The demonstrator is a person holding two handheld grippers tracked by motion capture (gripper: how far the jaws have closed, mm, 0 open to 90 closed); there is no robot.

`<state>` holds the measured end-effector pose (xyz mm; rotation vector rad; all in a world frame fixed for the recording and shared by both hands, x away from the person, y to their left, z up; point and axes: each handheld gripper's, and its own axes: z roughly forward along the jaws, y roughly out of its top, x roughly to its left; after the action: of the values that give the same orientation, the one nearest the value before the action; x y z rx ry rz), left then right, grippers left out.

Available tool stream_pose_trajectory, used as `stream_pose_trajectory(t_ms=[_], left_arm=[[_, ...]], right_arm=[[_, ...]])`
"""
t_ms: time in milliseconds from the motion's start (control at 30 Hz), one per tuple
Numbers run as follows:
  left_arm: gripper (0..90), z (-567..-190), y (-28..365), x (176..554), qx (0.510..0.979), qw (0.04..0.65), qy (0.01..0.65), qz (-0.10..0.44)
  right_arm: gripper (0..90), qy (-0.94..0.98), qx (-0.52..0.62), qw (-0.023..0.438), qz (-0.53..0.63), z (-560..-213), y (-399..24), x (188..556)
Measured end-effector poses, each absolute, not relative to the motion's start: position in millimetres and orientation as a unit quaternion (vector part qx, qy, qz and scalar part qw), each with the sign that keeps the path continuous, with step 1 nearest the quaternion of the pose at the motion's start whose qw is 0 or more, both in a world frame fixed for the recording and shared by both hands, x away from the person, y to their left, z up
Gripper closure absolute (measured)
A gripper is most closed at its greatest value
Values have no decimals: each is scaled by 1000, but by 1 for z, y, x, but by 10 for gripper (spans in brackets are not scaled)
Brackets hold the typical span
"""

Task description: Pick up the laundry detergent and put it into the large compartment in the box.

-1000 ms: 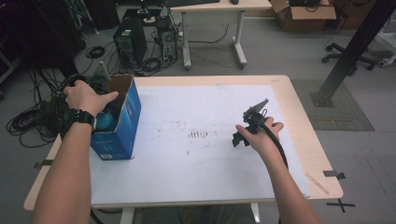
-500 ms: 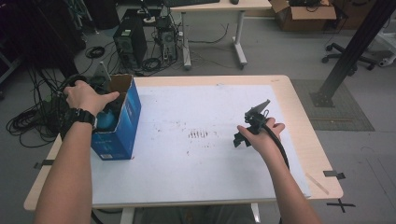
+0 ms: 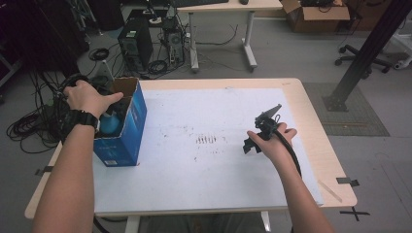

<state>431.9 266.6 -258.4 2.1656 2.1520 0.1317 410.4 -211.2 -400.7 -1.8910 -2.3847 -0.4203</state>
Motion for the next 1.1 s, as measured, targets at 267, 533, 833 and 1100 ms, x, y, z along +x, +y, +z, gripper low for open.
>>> stream_pose_trajectory(t_ms=[267, 533, 833, 1100], left_arm=[[278, -247, 266, 431, 709, 45, 703, 48], [237, -234, 262, 429, 708, 49, 702, 48], [211, -218, 257, 428, 712, 43, 699, 54], [201, -198, 252, 426, 713, 48, 696, 67]], right_arm=[[40, -775, -616, 36, -137, -400, -212, 410], [39, -776, -614, 35, -139, -399, -213, 409], [39, -775, -615, 36, -141, -399, -214, 408], [39, -775, -613, 37, -145, -397, -213, 408]])
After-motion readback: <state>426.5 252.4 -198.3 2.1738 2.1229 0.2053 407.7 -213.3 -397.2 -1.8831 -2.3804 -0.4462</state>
